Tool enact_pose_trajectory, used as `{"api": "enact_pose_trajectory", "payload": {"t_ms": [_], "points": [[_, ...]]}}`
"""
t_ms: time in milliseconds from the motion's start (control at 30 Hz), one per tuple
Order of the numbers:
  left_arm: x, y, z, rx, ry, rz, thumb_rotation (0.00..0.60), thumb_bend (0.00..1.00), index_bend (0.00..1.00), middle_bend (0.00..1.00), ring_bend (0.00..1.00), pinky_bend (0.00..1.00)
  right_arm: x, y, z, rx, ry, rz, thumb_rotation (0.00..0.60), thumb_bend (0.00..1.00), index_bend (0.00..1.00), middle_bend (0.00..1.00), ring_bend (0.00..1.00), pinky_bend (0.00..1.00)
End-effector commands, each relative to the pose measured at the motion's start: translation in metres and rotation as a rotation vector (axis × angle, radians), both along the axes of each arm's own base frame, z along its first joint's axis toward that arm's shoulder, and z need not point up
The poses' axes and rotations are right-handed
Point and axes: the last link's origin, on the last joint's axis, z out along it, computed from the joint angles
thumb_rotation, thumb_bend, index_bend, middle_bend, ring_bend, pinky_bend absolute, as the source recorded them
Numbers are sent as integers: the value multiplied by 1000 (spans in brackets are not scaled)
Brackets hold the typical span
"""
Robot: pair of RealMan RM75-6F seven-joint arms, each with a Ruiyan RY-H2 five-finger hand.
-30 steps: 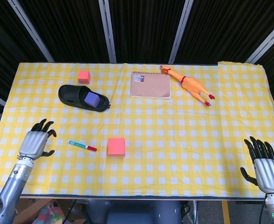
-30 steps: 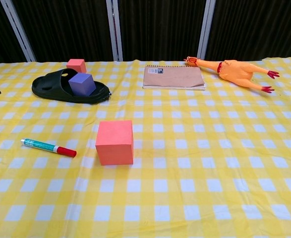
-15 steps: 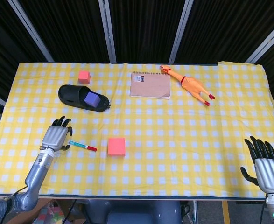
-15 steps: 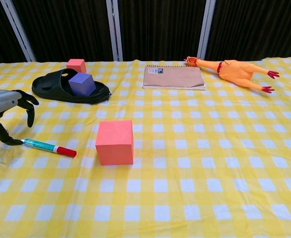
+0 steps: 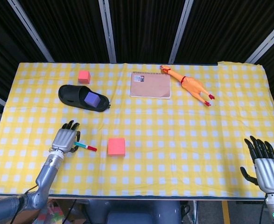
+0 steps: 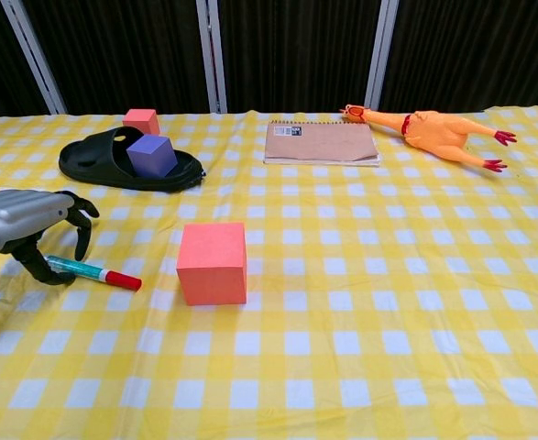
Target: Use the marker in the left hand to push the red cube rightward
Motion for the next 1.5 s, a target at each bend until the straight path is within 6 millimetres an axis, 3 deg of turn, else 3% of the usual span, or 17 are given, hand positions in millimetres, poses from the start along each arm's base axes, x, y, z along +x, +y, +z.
{"api": "enact_pose_trajectory", "payload": {"t_ms": [33,367,700,1100,1500], "points": [[-1,0,-1,-4,10,0,600,442,568,106,15,136,0,0,0,0,-2,0,600,377,0,0,0,0],[1,-4,10,24,-29,24,600,494,598,109,16,136,0,0,0,0,-4,1,600,378,0,0,0,0],[23,-21,25,35,-135,166,600,504,607,127,20,136,1,0,0,-1,0,4,600,377,0,0,0,0],[45,-19,6,42,-133,236,600,505,614,131,23,136,1,0,0,0,-7,0,600,377,0,0,0,0],[83,-3,-20,13,-92,265,600,506,615,130,23,136,1,0,1,2,-15,1,600,378,0,0,0,0]]}}
